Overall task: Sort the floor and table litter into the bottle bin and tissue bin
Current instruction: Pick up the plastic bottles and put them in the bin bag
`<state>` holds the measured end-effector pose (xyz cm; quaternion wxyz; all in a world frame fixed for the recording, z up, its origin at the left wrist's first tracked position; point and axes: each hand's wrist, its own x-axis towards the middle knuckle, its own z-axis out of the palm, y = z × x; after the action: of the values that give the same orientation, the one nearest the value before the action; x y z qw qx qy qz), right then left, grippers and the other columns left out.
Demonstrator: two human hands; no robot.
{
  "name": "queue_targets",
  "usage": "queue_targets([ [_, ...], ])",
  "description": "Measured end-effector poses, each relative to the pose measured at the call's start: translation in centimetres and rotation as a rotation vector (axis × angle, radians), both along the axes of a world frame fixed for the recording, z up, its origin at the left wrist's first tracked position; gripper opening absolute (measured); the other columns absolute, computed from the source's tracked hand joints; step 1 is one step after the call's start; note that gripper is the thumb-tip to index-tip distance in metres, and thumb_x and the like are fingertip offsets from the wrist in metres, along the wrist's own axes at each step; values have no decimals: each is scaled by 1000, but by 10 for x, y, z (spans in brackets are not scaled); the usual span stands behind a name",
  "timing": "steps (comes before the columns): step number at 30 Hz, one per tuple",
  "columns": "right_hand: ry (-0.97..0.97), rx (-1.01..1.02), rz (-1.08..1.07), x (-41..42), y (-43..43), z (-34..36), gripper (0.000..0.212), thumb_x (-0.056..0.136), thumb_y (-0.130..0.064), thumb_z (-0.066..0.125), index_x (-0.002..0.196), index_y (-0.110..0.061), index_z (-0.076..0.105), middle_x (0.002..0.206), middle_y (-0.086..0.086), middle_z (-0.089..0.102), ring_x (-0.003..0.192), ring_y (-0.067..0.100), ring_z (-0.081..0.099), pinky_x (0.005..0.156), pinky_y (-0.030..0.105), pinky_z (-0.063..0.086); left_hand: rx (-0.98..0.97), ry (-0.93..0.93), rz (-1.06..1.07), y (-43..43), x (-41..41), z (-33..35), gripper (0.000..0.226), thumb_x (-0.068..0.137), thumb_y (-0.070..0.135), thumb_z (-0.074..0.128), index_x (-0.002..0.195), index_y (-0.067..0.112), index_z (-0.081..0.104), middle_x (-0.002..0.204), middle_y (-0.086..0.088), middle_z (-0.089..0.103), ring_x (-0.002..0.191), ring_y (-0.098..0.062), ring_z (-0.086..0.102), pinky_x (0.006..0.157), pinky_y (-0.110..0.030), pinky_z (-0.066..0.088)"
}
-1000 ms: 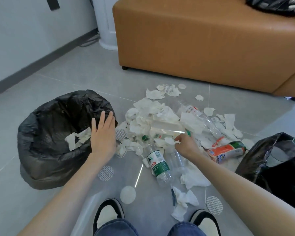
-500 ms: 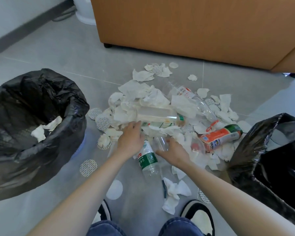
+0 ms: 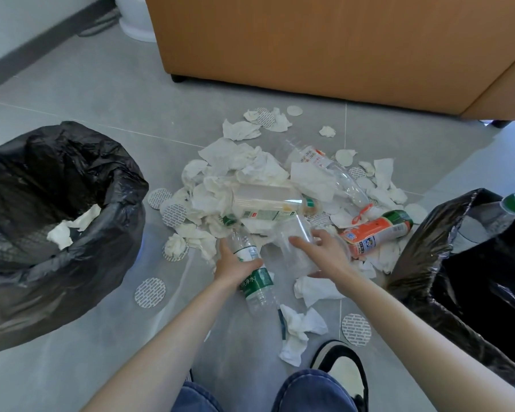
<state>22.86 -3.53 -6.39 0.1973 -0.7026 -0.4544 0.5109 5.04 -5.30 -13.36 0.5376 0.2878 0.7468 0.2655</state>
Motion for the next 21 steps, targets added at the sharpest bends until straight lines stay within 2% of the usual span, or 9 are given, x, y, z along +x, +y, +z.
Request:
queue_targets([
  [3,259,-116,-109,12,-8,19,47,81,-42,70,120,-22,54,117,-1,59,96,15,57,72,40,60,-71,-4,53,-5,3,2,65,65,23,82,114,16,39,114,-10,58,98,-27,60,86,-41,54],
  [5,421,-201,-156,19,-12,27,45,79,-41,72,117,-24,57,119,0,62,100,25,62,77,43,59,-98,-5,23,-9,2,7,64,65,21,81,114,13,42,108,-9,59,96,-27,61,83,-39,55],
  [7,519,-234,-190,24,-16,36,46,78,-40,72,119,-25,56,121,2,63,92,27,64,75,39,57,-139,-70,-7,-14,-4,18,64,65,16,81,117,11,44,106,-9,59,92,-26,61,73,-35,55],
  [10,559,-209,-184,31,-23,55,45,79,-40,71,119,-25,55,120,2,64,80,22,62,70,34,54,-227,-161,-51,-24,-15,44,61,64,11,83,116,8,50,105,-14,64,89,-27,64,64,-31,53],
  [12,578,-179,-179,35,-28,66,47,79,-40,71,119,-26,52,121,3,63,86,23,62,71,35,54,-206,-158,-90,-30,-19,63,53,66,8,81,111,11,52,100,-12,65,84,-23,63,60,-29,50],
  [15,586,-116,-232,43,-33,86,55,79,-42,71,125,-27,46,128,5,56,102,25,60,74,39,56,-115,-195,-149,-34,-14,99,36,70,3,77,95,17,55,90,-6,65,76,-18,61,58,-26,47],
  [17,594,-80,-288,52,-35,101,62,76,-42,73,130,-27,45,133,6,50,114,28,54,74,43,57,-16,-204,-180,-30,-4,127,36,71,0,76,91,20,54,87,-3,63,75,-16,60,59,-26,47],
  [19,614,-48,-350,66,-40,115,67,74,-43,75,132,-25,46,134,7,46,118,34,51,73,46,58,91,-187,-225,-27,10,156,35,72,-5,73,84,21,53,82,-1,61,71,-14,58,58,-25,46],
  [21,592,20,-404,82,-47,128,62,76,-42,76,128,-21,50,132,7,46,117,34,52,76,50,57,179,-186,-265,-24,25,181,37,72,-9,72,79,21,52,78,-1,60,69,-12,56,58,-24,46],
])
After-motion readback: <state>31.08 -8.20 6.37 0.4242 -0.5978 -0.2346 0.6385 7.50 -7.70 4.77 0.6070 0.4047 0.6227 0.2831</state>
